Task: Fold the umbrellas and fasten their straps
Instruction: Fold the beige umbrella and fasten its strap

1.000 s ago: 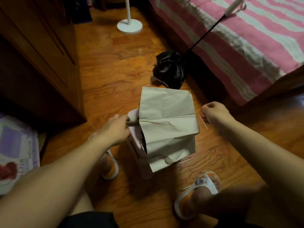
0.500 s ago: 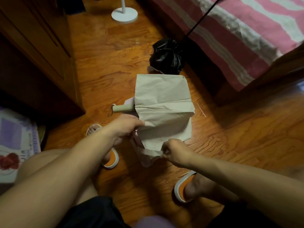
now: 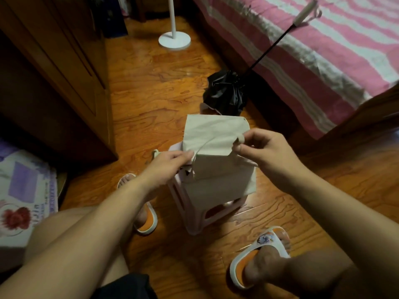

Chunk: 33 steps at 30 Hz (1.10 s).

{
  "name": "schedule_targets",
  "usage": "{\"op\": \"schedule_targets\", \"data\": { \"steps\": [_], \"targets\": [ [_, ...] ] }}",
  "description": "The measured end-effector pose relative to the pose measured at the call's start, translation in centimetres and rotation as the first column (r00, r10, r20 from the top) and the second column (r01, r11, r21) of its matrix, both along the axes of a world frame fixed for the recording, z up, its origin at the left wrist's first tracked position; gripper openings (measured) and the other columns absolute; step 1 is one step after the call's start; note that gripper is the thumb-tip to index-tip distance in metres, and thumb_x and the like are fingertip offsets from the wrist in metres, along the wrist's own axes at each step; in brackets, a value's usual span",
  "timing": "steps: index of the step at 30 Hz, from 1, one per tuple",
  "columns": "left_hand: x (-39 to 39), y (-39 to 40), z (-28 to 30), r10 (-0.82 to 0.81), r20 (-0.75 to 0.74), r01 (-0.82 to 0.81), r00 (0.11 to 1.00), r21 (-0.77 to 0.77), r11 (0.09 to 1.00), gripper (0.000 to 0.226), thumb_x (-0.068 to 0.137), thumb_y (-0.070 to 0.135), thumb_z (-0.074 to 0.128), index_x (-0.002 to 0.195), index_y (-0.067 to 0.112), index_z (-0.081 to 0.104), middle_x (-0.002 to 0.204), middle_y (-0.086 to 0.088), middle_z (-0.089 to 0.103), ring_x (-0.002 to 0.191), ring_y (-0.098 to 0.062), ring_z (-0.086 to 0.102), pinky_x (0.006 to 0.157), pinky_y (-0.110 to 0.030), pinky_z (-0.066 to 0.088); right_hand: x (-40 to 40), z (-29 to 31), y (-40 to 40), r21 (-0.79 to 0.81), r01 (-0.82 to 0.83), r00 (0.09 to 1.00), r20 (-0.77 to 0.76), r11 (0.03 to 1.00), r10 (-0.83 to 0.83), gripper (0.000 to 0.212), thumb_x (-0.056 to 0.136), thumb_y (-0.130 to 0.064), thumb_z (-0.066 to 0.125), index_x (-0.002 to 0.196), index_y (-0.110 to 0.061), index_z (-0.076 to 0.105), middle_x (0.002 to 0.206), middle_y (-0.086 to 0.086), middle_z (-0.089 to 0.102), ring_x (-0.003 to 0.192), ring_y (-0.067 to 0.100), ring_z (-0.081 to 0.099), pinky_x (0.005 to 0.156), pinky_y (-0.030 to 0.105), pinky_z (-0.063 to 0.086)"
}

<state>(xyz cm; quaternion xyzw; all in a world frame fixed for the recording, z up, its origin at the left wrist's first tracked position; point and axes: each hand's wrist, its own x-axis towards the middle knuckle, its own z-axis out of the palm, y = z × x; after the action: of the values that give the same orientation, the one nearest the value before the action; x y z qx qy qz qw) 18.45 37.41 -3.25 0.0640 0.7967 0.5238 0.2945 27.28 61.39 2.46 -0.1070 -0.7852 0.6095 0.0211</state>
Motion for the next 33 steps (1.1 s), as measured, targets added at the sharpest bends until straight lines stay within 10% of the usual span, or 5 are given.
{"op": "schedule_targets", "data": {
  "steps": [3,12,17,23,33],
  "targets": [
    [-0.6,0.9,0.7,0.012,0.055,-0.021,0.998,0.157,0.987,0.079,0.078,0.087,0.050,0.115,0.021,0.075,0.116,0.004,0.074,0.115,-0.014,0.065,0.103,-0.034,0.044,-2.7,0.3,0.9,0.029,0.028,0.999,0.029,0.999,-0.029,0.002,0.089,-0.014,0.077,0.089,-0.012,0.076,0.089,0.006,0.076,0.082,0.013,0.071,0.082,0.034,0.059],
    [-4.3,1.7,-1.8,-0.019,-0.094,0.017,0.995,-0.025,1.000,0.011,0.094,0.022,0.072,0.093,0.012,0.077,0.099,0.008,0.073,0.092,-0.007,0.068,0.074,-0.013,0.050,-15.1,-1.7,2.2,-0.240,0.037,0.995,0.101,0.970,-0.013,0.011,0.093,-0.001,0.069,0.096,-0.006,0.060,0.088,0.011,0.075,0.077,0.017,0.072,0.068,0.030,0.057],
    [-6.4,2.5,-3.4,0.142,-0.011,-0.142,0.990,-0.088,0.986,0.020,0.095,0.035,0.070,0.085,0.021,0.079,0.117,0.007,0.073,0.113,-0.012,0.065,0.105,-0.040,0.050,-19.4,-3.9,4.0,-0.301,0.122,0.981,0.179,0.946,-0.070,0.008,0.101,-0.004,0.058,0.108,-0.006,0.060,0.103,0.015,0.077,0.087,0.023,0.076,0.055,0.022,0.053],
    [-8.5,4.3,-2.5,0.122,-0.027,-0.125,0.992,-0.200,0.972,0.013,0.091,0.034,0.075,0.089,0.021,0.076,0.085,0.009,0.075,0.085,-0.012,0.071,0.084,-0.036,0.058,-21.8,-6.6,5.8,0.124,0.032,0.953,0.296,0.992,-0.068,0.025,0.103,-0.021,0.058,0.124,-0.009,0.064,0.100,0.005,0.075,0.085,0.015,0.070,0.082,0.038,0.058],
    [-10.0,5.1,-4.0,0.261,-0.025,-0.259,0.965,-0.233,0.937,0.025,0.094,0.033,0.072,0.082,0.012,0.075,0.080,-0.001,0.073,0.077,-0.020,0.067,0.069,-0.032,0.052,-9.6,-7.5,1.7,0.897,-0.223,0.903,0.043,0.380,0.428,0.034,0.101,-0.037,0.047,0.124,-0.018,0.064,0.129,0.006,0.060,0.123,0.030,0.052,0.104,0.041,0.045]
  ]
}}
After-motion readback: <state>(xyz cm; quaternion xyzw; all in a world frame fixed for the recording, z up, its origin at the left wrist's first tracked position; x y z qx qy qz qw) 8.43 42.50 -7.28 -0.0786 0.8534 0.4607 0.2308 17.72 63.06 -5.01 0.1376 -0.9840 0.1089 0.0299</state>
